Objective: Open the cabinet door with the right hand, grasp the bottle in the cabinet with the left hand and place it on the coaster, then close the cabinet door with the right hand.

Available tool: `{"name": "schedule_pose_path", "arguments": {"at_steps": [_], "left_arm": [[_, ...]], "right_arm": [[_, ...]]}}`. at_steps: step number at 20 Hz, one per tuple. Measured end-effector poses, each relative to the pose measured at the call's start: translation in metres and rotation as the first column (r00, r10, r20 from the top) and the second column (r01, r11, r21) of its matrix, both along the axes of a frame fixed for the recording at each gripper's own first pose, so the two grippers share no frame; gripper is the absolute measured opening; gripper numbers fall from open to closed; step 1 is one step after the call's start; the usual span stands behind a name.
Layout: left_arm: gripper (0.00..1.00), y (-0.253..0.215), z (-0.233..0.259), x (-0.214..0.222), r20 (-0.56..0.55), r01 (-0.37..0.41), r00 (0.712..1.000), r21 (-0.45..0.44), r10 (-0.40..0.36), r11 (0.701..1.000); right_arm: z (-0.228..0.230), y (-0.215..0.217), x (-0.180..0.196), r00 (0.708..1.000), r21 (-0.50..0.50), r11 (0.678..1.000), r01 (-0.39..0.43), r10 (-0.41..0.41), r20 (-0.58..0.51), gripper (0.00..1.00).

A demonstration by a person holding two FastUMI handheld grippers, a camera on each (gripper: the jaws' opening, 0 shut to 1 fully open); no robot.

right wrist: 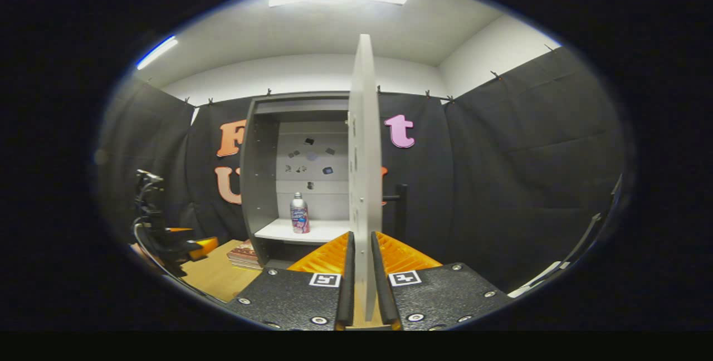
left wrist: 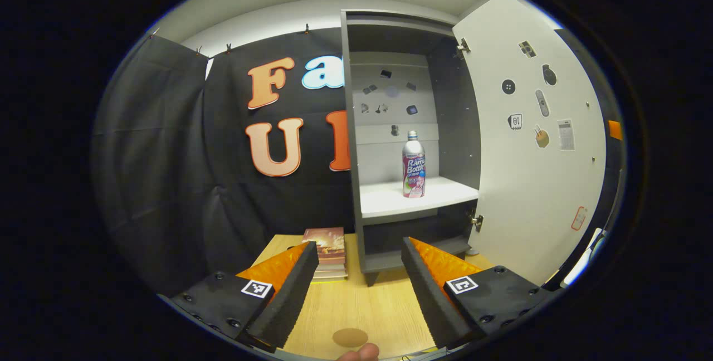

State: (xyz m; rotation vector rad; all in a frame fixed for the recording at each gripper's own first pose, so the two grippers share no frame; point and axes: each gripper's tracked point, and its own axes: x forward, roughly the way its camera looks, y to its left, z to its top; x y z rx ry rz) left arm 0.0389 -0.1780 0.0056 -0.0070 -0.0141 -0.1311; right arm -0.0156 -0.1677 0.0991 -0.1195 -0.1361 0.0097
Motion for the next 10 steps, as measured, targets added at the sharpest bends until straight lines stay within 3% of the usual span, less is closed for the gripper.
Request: {"name": "schedule_pose_path", "arguments": {"at_steps": [1,2,3,4,5,7,8,10], "left_arm": [[0.98,-0.014,0.007,0.016,0.013,0.025,1.0,-0.008,-0.025,1.0],[0.98,-0.028,0.011,0.031,0.021,0.053,0.998,-0.018,-0.052,0.998],[0.98,-0.042,0.015,0.047,0.026,0.077,0.997,-0.022,-0.076,0.997],[0.98,-0.056,0.022,0.063,0.036,0.098,0.995,-0.022,-0.097,0.995],[0.98,-0.068,0.027,0.079,0.046,0.113,0.993,-0.018,-0.112,0.993],[0.98,-0.089,0.036,0.112,0.072,0.144,0.987,-0.013,-0.143,0.99],[0.97,-0.1,0.04,0.129,0.081,0.156,0.985,-0.01,-0.154,0.988],[0.98,-0.118,0.044,0.159,0.085,0.172,0.982,-0.002,-0.171,0.985]], "right_arm": [[-0.001,0.013,-0.001,1.0,-0.002,1.0,-0.005,0.005,0.003,0.07],[-0.002,0.023,-0.002,1.0,0.002,1.0,-0.005,0.005,-0.001,0.28],[-0.004,0.032,0.001,1.0,0.018,1.0,-0.008,0.008,-0.008,0.1],[-0.006,0.043,0.003,1.0,0.034,0.999,-0.01,0.01,-0.004,0.11],[-0.006,0.056,0.004,1.0,0.046,0.999,-0.022,0.021,0.007,0.28],[-0.008,0.072,0.014,0.999,0.052,0.998,-0.024,0.022,0.022,0.28],[-0.012,0.077,0.022,1.0,0.048,0.999,-0.017,0.017,0.018,0.19],[-0.025,0.086,0.04,1.0,0.034,0.999,-0.006,0.006,-0.01,0.23]]}}
